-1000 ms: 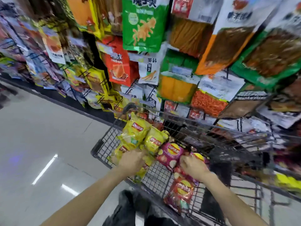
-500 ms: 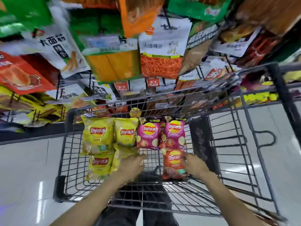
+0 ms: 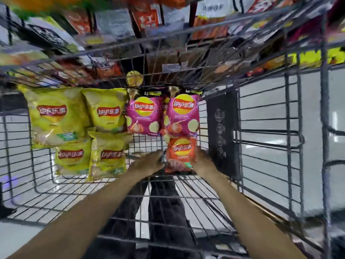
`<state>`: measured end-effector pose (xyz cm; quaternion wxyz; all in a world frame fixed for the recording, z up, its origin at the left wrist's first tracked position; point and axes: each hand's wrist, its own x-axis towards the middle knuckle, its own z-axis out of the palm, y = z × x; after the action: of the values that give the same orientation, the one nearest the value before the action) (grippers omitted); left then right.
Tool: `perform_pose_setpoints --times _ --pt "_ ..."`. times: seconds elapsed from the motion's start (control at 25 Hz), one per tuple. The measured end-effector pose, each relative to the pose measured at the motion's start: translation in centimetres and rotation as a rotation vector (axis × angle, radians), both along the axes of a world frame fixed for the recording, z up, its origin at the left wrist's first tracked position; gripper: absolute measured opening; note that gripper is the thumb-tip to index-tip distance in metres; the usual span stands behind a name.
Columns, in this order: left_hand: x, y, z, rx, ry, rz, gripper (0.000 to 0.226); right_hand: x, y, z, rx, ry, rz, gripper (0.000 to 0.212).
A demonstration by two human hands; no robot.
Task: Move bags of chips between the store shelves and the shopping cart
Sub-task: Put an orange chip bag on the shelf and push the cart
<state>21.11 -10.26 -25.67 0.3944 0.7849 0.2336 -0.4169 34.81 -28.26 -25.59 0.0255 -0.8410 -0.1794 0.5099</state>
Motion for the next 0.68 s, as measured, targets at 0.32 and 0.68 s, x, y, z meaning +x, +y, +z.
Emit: perform_pose_setpoints --times 0.32,0.68 --pt "1.7 -4.7 -6.2 -0.096 0.065 0.304 0.066 -1.6 -0.9 -7.0 0.177 -0.02 -0.146 0.055" --pt "-0.2 -6.5 -9.2 -0.155 0.085 0.528 0.078 -0.9 0.0 -7.0 0.19 0.078 -0.42 0.05"
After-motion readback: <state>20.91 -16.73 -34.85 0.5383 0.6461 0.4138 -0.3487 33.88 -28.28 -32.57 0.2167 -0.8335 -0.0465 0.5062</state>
